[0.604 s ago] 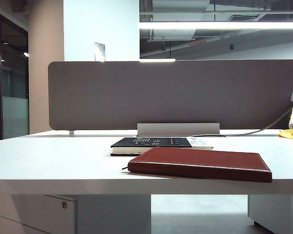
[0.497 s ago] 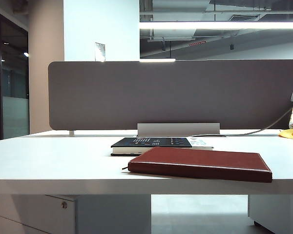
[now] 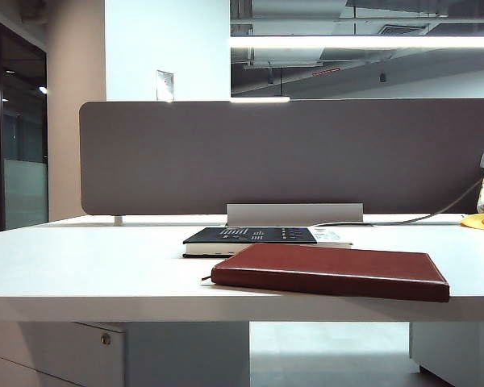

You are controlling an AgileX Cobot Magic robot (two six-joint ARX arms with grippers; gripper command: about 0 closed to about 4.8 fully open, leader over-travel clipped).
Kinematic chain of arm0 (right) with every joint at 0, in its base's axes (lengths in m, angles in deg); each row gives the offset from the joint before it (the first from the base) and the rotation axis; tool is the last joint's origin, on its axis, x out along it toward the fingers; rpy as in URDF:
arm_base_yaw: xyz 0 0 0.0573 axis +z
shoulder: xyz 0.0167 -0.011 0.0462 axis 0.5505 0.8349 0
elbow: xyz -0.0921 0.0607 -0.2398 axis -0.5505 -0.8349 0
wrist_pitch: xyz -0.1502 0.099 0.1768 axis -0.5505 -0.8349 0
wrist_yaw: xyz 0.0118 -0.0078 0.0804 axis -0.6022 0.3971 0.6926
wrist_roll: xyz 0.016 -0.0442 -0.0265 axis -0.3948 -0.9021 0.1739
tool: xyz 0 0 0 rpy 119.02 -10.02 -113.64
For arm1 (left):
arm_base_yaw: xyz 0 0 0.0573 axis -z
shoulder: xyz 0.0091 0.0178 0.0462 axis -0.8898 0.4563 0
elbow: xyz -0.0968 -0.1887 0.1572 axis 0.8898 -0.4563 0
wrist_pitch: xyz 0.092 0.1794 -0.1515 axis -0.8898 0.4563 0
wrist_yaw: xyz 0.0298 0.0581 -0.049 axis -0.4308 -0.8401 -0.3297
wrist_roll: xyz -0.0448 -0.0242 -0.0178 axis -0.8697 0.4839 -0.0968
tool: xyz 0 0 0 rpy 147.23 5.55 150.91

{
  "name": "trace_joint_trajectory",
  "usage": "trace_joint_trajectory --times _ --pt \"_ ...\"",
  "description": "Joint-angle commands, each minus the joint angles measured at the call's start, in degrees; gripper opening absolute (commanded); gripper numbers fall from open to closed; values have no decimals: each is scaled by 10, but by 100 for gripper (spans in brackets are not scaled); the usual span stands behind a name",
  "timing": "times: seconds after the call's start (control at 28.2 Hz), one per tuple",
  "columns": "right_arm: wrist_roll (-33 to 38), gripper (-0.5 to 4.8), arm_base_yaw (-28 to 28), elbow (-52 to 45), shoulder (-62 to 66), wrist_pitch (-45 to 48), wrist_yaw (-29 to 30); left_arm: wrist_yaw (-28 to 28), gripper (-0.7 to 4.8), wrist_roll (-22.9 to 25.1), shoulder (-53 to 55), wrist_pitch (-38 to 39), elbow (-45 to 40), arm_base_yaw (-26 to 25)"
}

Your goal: Pick up the red book and place it on top of the black book.

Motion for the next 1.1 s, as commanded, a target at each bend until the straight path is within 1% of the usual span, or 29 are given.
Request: trace_joint_trajectory --times 0.04,0.07,0.11,0.14,0.18,0.21,0.25,0.28,0.32,0.39,0.5,0.53,0.6,0.64,0.67,0.75,0.92,0.99,1.1 --pt "7 175 1 -2 0 47 57 13 -5 -22 0 -7 0 1" --pt "7 244 1 -2 0 62 89 25 -5 -28 0 -7 0 1" --pt "7 268 1 -2 0 70 101 35 -4 -28 0 -7 0 1" --pt "8 274 1 -2 0 82 124 50 -2 -33 0 -5 0 1" --pt "9 274 3 -2 0 87 133 64 5 -43 0 -2 0 1" --pt "14 274 4 -2 0 90 134 75 29 -51 0 0 0 1" --pt "40 274 4 -2 0 92 134 91 72 -63 0 9 0 1" --pt "52 274 4 -2 0 92 131 92 96 -70 0 14 0 1" --pt "66 274 4 -2 0 91 129 93 127 -86 0 24 0 1" --pt "95 274 4 -2 0 91 131 115 130 -114 0 36 0 1" --pt "123 260 4 -2 0 76 144 145 130 -128 0 53 0 1" --pt "126 233 4 -2 0 61 153 153 130 -128 0 67 0 1" --pt "131 152 4 -2 0 22 160 153 129 -128 0 90 0 1" --pt "132 138 4 -2 0 3 167 153 129 -128 0 97 0 1" --pt "140 135 4 -2 0 -24 170 159 129 -128 0 98 0 1" --pt "149 135 4 -1 0 -35 184 167 129 -126 0 98 0 1" --pt "156 139 4 33 0 -43 180 167 129 -126 0 99 1 1" --pt "155 139 4 53 3 -60 175 165 129 -124 1 99 1 1" --pt "155 146 4 87 40 -107 164 165 129 -113 2 100 1 1"
